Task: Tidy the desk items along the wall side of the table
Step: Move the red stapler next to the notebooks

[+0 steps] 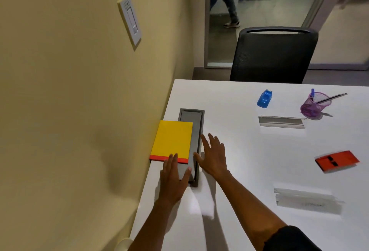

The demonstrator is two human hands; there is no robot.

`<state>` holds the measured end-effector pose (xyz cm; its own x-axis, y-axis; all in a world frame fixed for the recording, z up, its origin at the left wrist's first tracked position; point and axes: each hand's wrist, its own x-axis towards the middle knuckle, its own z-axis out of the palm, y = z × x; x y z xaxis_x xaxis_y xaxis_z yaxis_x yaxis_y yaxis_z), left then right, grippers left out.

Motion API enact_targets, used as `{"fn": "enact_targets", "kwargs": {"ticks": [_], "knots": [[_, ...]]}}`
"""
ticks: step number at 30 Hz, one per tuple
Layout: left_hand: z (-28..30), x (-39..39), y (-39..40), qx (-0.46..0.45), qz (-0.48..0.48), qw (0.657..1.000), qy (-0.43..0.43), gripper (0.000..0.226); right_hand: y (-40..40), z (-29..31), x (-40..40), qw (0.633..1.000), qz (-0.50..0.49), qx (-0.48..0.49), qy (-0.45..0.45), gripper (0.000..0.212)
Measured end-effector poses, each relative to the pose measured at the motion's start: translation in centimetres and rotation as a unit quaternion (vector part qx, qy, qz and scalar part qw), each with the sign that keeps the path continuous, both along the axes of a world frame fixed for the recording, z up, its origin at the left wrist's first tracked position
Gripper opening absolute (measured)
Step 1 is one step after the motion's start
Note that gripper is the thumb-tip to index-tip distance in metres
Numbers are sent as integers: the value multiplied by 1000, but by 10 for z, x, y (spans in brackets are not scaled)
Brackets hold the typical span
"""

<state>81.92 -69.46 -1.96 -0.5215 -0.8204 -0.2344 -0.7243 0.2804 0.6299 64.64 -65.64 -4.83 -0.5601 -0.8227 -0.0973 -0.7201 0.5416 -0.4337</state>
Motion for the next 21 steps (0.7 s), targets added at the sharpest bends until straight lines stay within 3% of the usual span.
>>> {"fn": "enact_targets", "kwargs": {"ticks": [7, 16, 21], "knots": [[29, 16, 32, -74, -75, 992, -63, 76, 61, 33, 19, 997, -26, 31, 71, 80], [69, 49, 107, -164, -151, 974, -37, 79, 169, 87, 64, 985, -100, 23, 140, 81], [87, 58, 154, -159, -181, 970, -17, 79, 239, 113, 81, 976, -142, 26, 160, 83]]}}
